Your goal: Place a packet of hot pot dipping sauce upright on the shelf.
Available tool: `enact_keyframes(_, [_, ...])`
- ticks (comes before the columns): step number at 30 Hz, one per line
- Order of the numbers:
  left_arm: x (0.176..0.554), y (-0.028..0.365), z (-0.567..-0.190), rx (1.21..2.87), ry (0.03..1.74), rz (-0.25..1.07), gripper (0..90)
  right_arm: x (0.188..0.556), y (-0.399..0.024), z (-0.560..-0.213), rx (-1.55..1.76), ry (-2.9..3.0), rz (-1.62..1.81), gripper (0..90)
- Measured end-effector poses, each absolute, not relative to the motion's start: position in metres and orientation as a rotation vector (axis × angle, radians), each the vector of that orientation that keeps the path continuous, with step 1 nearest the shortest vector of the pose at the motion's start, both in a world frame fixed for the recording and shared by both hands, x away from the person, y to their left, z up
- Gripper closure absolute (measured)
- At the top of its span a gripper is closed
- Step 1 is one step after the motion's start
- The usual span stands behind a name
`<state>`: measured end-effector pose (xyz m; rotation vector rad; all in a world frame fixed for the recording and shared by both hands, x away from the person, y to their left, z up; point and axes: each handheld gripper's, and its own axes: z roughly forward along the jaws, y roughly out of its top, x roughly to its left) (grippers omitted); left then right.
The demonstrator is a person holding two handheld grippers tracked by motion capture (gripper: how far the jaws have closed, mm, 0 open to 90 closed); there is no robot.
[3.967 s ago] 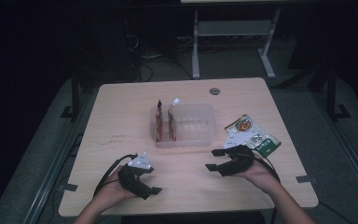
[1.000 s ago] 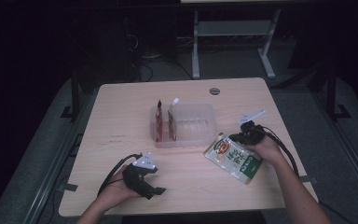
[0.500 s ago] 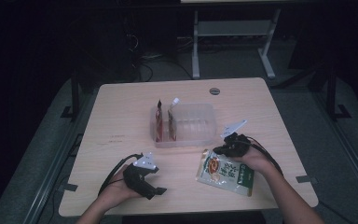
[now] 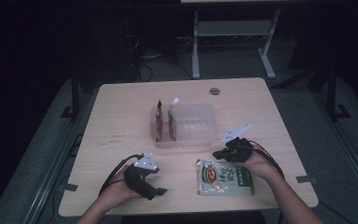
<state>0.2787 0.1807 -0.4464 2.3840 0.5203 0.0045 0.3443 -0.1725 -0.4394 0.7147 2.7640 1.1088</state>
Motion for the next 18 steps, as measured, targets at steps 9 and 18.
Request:
enact_keyframes(9, [0.278,0.179,-0.446,2.385,0.526,0.003,15.5,0.318,-0.191,-0.443,0.684,2.826,1.08,90.0])
enact_keyframes(18, [0.279,0.178,-0.447,2.396,0.518,-0.002,15.5,0.316,-0.169,-0.455,0.608,2.847,1.023,90.0])
